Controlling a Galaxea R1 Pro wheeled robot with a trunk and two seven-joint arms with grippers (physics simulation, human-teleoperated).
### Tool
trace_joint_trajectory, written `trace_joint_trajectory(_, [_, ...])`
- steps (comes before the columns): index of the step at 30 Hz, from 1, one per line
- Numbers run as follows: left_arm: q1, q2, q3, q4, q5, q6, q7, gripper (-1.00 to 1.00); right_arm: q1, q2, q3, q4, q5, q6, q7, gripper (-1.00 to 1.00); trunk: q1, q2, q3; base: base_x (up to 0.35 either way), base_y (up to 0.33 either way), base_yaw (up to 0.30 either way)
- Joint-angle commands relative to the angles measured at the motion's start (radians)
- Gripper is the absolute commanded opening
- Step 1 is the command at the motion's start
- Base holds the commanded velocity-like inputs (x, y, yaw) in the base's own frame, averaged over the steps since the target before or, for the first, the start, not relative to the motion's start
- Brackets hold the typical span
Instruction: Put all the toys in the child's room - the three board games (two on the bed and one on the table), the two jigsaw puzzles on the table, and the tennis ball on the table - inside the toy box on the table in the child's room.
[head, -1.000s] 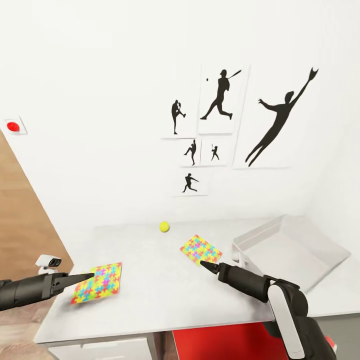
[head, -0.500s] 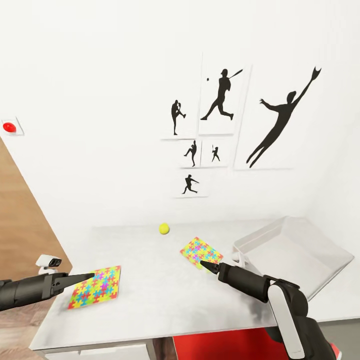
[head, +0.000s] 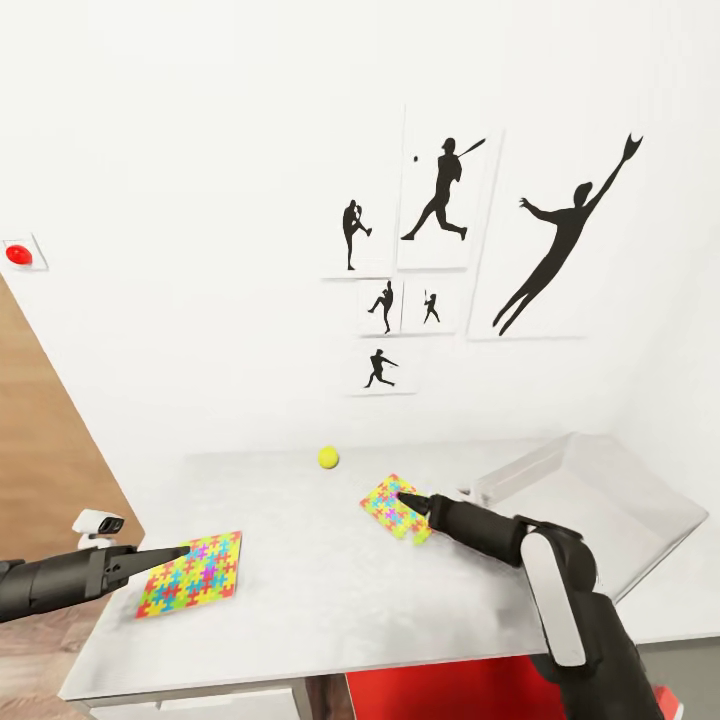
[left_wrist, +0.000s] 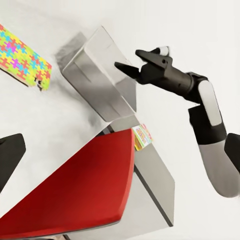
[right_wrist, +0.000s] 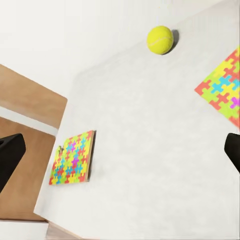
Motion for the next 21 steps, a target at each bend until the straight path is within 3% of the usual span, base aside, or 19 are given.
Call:
trace_joint_trajectory(1, [-0.001,0.0,0.0,0.0,0.0,0.011,-0.004,1.0,-0.018,0.004,-0.002,0.004,0.009,0.009,-0.009,1.0,0.001,-0.002,-0.002,0.0,0.0,0.0])
trace_joint_trajectory(5, [-0.001,0.001,0.0,0.0,0.0,0.011,-0.004,1.0,-0.131,0.036,0.002,0.046,0.007,0.03,-0.133,1.0,0.001,-0.002,-0.002,0.0,0.0,0.0])
trace_joint_trajectory(7, [-0.001,0.002,0.0,0.0,0.0,0.011,-0.004,1.0,-0.22,0.06,0.003,0.109,0.006,0.035,-0.208,1.0,0.001,-0.002,-0.002,0.0,0.0,0.0])
trace_joint_trajectory(11, [-0.001,0.002,0.001,0.0,0.0,0.011,-0.004,1.0,-0.35,0.076,0.004,0.252,0.006,0.035,-0.29,1.0,0.001,-0.002,-0.002,0.0,0.0,0.0])
trace_joint_trajectory(21, [-0.001,0.002,0.001,0.0,0.001,0.011,-0.004,1.0,-0.73,0.094,0.003,0.812,0.006,-0.006,-0.509,1.0,0.001,-0.002,-0.002,0.0,0.0,0.0])
